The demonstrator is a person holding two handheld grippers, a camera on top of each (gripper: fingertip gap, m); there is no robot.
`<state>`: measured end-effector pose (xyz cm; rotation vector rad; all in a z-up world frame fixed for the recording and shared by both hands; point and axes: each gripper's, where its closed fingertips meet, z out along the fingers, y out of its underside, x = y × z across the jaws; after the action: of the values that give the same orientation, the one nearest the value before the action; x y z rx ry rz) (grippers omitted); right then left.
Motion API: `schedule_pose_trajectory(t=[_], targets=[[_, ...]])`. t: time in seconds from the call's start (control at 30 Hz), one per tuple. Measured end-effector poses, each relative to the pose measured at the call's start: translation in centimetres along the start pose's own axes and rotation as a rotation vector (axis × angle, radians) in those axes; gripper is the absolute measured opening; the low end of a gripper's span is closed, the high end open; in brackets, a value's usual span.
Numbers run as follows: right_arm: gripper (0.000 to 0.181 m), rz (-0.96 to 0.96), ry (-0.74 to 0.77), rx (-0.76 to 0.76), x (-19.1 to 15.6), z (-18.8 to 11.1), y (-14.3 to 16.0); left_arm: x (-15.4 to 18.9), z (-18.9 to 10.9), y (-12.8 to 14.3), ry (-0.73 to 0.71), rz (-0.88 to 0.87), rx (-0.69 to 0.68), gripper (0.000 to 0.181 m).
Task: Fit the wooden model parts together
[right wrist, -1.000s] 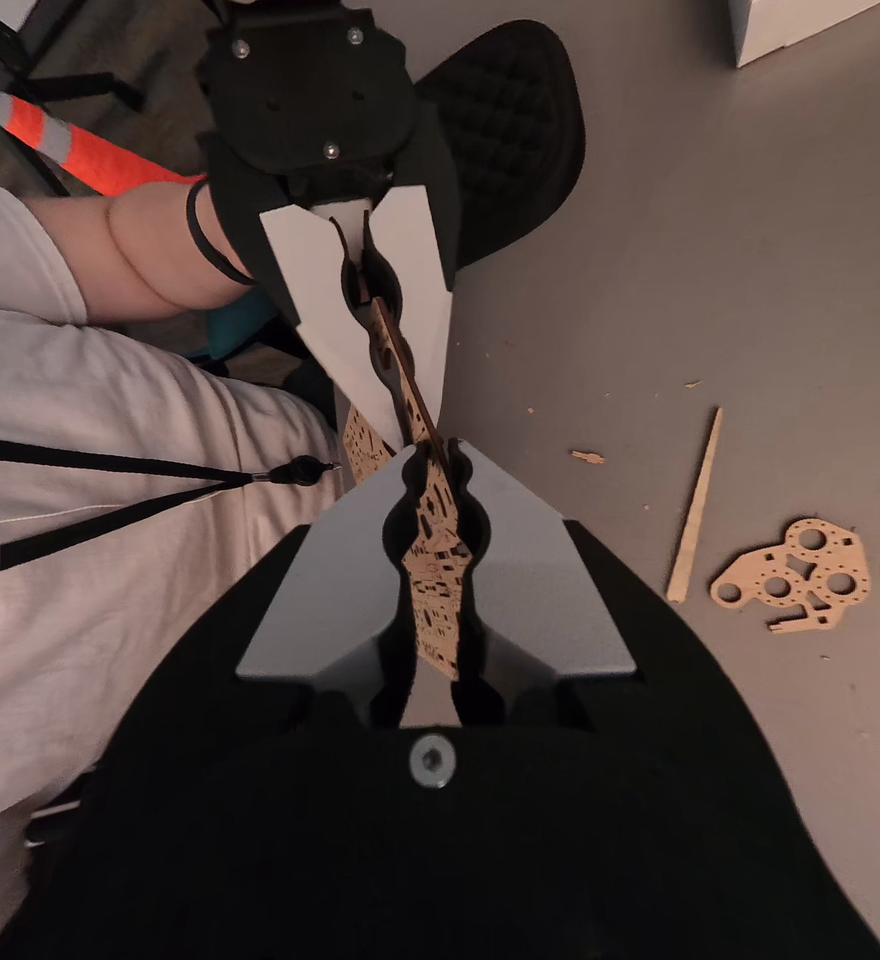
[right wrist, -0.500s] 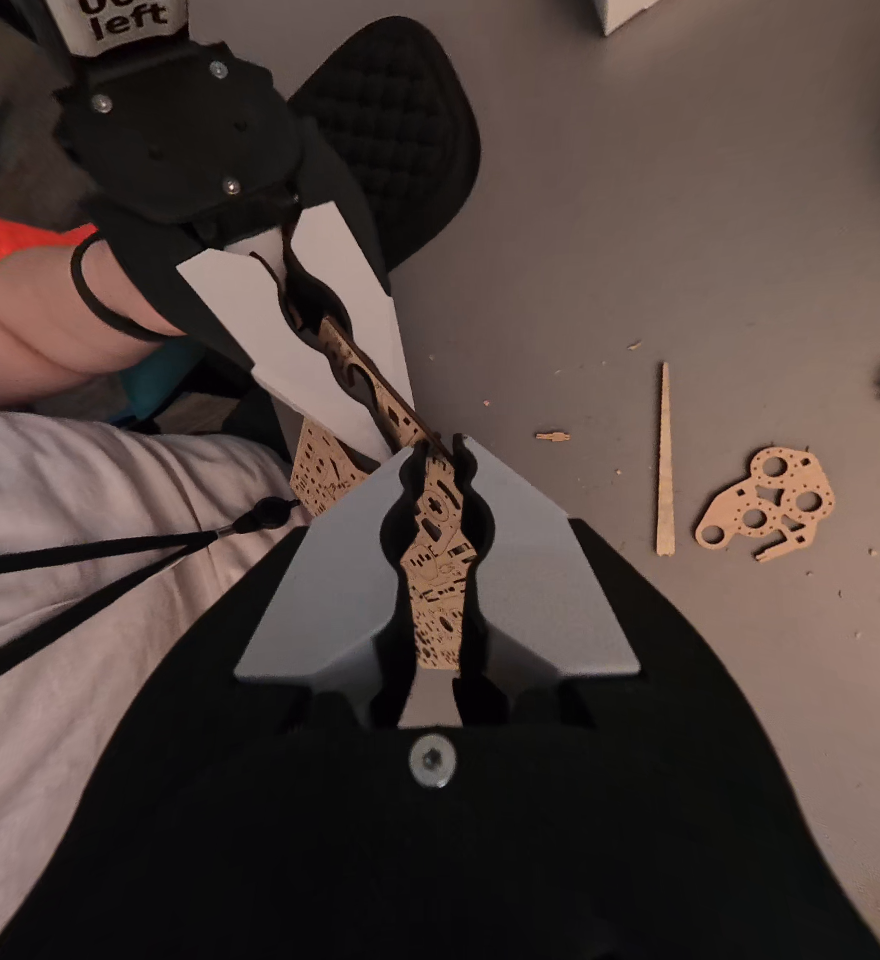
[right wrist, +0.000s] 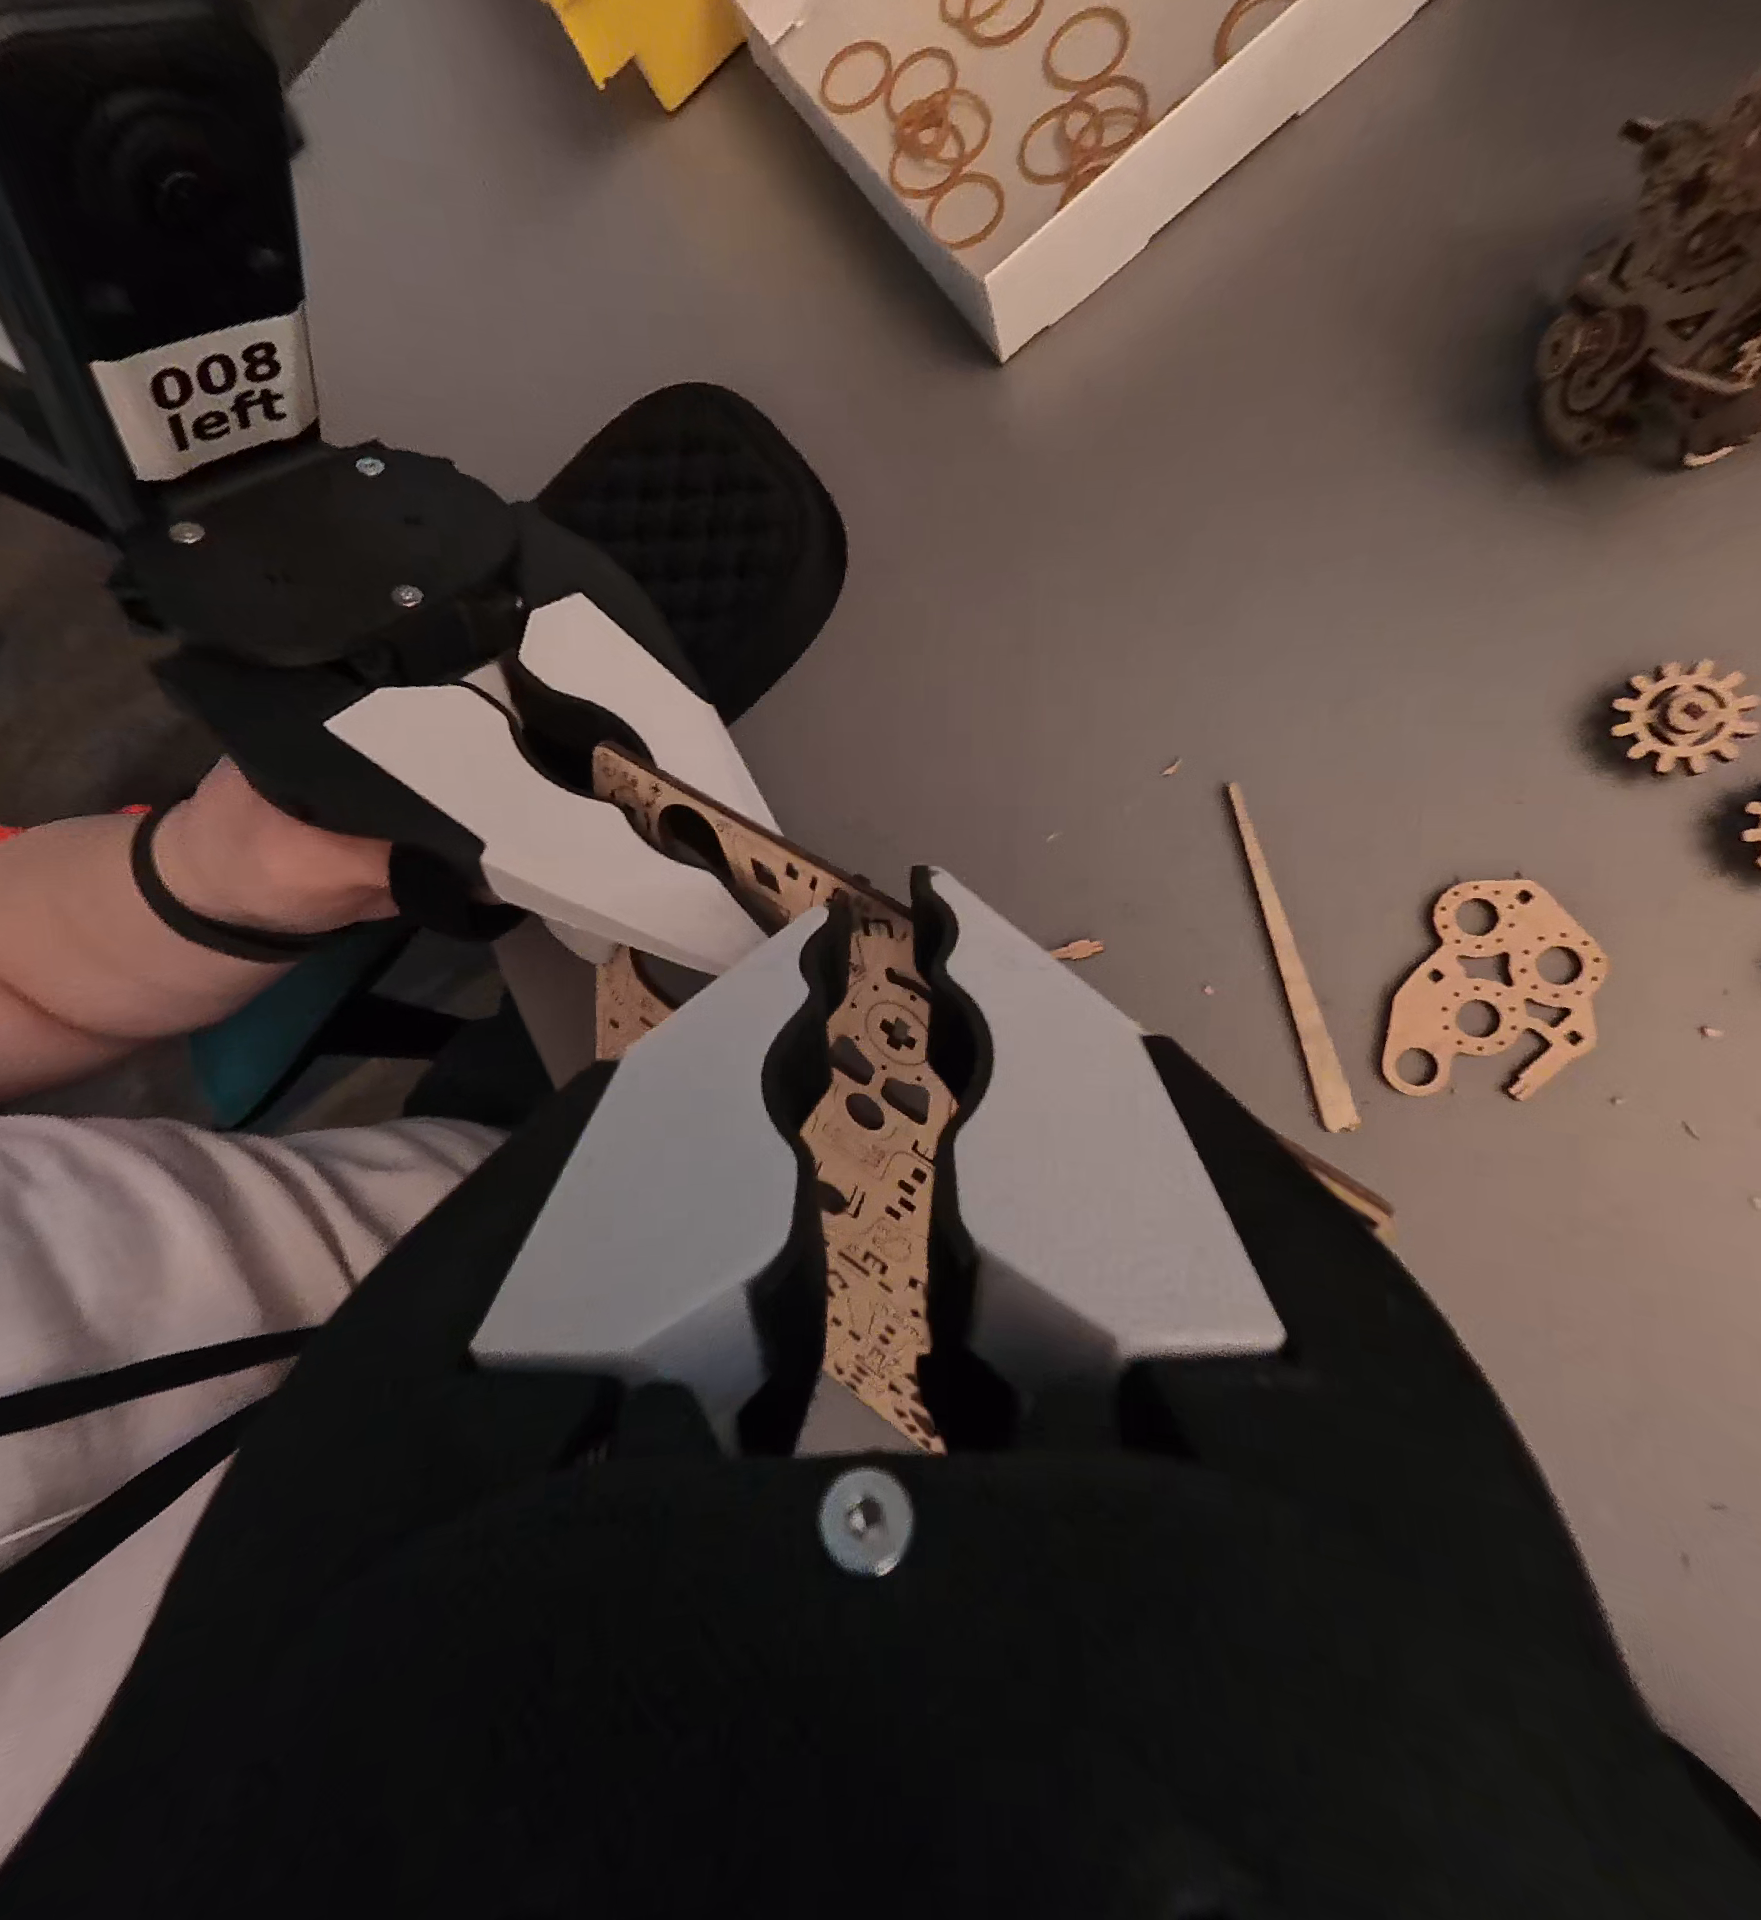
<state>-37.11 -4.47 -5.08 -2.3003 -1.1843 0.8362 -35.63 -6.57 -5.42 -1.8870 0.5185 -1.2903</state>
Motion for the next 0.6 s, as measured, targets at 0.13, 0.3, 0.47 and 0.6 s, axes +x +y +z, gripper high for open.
schedule_pose_trajectory(t=[0.13,0.3,0.47,0.6], targets=[[0.012,-0.058,0.082,0.002,0.3,0.3,0.0,-0.4,0.0,0.1,-0.028,0.009,-0.002,0.0],[0.013,-0.246,0.091,-0.068,-0.2,0.3,0.3,-0.3,-0.3,0.5,0.057,-0.042,-0.013,0.002],[0.027,-0.319,-0.151,-0.13,-2.0,-1.9,-0.6,1.3,-1.3,0.2,0.242,-0.043,-0.046,0.001],[0.036,-0.441,-0.238,-0.174,-1.5,-2.8,-1.1,1.7,-1.5,0.0,0.253,0.027,-0.11,0.001]])
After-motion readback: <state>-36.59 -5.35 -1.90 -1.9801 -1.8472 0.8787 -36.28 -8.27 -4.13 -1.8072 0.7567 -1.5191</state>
